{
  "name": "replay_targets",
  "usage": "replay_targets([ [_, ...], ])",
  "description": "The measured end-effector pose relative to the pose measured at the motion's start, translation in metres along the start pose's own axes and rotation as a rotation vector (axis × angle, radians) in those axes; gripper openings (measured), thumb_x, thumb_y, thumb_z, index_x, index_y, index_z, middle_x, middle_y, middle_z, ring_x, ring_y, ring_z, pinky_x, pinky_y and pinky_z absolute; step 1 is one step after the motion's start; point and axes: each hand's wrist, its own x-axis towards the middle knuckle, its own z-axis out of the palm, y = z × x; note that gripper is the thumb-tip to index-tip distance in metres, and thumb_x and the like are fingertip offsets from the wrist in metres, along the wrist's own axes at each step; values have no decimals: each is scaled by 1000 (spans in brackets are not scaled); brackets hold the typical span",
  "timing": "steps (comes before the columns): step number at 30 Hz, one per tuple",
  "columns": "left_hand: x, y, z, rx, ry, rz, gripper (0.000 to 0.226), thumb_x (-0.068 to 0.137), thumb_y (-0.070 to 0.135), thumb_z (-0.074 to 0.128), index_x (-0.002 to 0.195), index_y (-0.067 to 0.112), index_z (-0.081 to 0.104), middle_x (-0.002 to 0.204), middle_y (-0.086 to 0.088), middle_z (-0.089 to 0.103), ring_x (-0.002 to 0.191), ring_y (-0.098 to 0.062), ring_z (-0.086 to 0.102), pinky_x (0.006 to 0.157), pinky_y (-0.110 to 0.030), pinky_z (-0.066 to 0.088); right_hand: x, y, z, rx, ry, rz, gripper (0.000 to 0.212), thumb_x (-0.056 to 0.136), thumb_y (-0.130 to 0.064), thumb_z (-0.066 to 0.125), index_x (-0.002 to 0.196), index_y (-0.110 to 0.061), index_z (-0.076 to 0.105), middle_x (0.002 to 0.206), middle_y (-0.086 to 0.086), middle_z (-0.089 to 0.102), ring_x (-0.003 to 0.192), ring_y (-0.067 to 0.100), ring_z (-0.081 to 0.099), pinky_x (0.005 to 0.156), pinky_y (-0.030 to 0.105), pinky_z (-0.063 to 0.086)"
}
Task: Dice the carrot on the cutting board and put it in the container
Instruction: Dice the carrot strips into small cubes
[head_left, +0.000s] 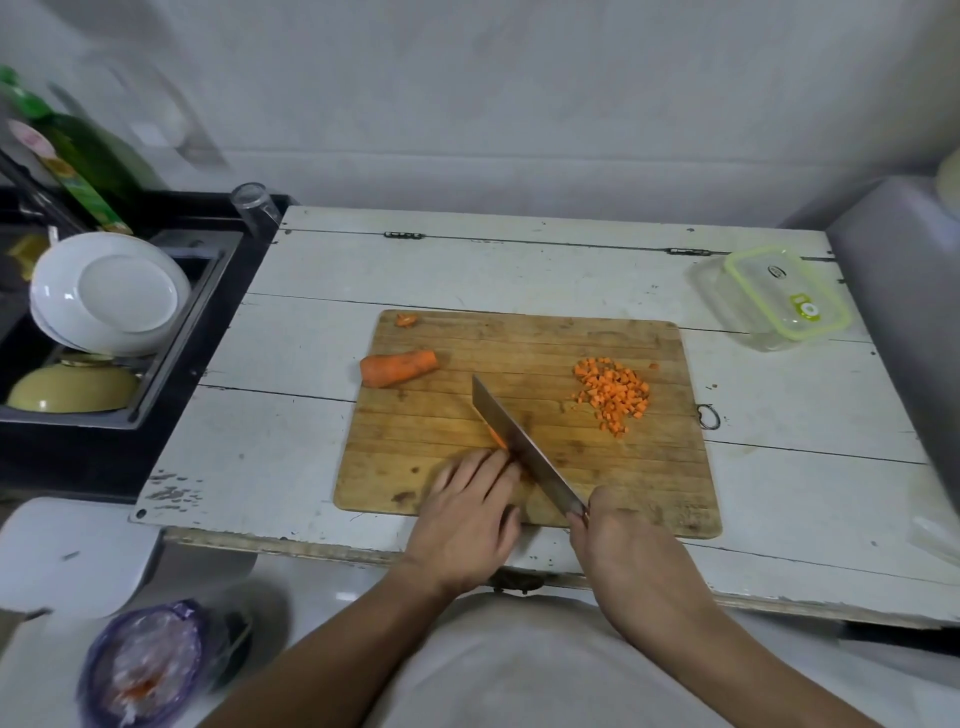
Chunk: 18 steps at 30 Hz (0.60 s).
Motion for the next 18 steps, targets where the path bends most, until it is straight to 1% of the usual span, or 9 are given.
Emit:
replay_targets([
  [3,4,-3,-2,37,9,28,48,96,44,49,136,19,58,143,0,56,133,-21,47,104,-41,39,-1,-2,-1,-43,1,-15,25,107,-43,34,96,-21,37,86,3,64,68,28,45,56,37,31],
  [6,7,-9,-3,76,24,78,46,95,45,52,132,20,60,140,0,59,129,-22,51,96,-40,42,0,0,-3,-113,5,-54,25,107,-44,32,96,-21,36,80,-1,60,62,26,45,46,32,22],
  [7,7,-10,-3,82,24,89,46,95,46,52,132,20,60,140,0,59,128,-22,52,95,-40,43,2,1,-4,-121,5,-63,25,107,-44,33,96,-21,35,81,0,63,62,27,48,45,30,21],
  [8,7,-11,-2,86,24,96,47,95,46,52,133,20,60,140,0,59,128,-22,52,94,-41,43,3,1,-4,-128,0,-69,25,107,-44,33,96,-21,35,84,1,66,65,28,54,45,29,21],
  [10,7,-12,0,88,26,97,47,95,46,52,133,20,60,140,-1,59,128,-23,52,94,-42,44,6,1,-3,-152,-23,-65,24,107,-43,32,98,-21,35,88,2,69,77,28,66,50,33,30],
  [12,7,-12,2,79,31,89,46,95,46,52,133,20,60,140,-1,58,128,-24,52,93,-42,44,5,0,0,-183,-30,-52,24,108,-43,30,100,-21,33,91,3,70,83,27,69,57,34,37],
  [14,7,-11,2,68,33,81,46,95,46,52,133,21,59,141,0,57,129,-24,51,93,-43,44,5,-2,3,-217,-28,-36,24,108,-42,29,100,-20,33,92,2,70,86,25,70,59,32,39],
  [15,8,-11,2,64,32,79,46,94,46,52,133,22,59,141,0,57,129,-23,50,93,-42,43,7,-2,6,-232,-25,-35,22,108,-39,31,102,-19,35,93,2,69,86,24,70,59,31,40],
  [18,9,-11,0,59,22,81,46,93,45,52,132,23,59,142,0,56,129,-23,49,92,-42,42,19,-11,16,-293,2,-73,11,106,-22,39,109,-13,45,93,2,71,85,22,73,58,29,40],
])
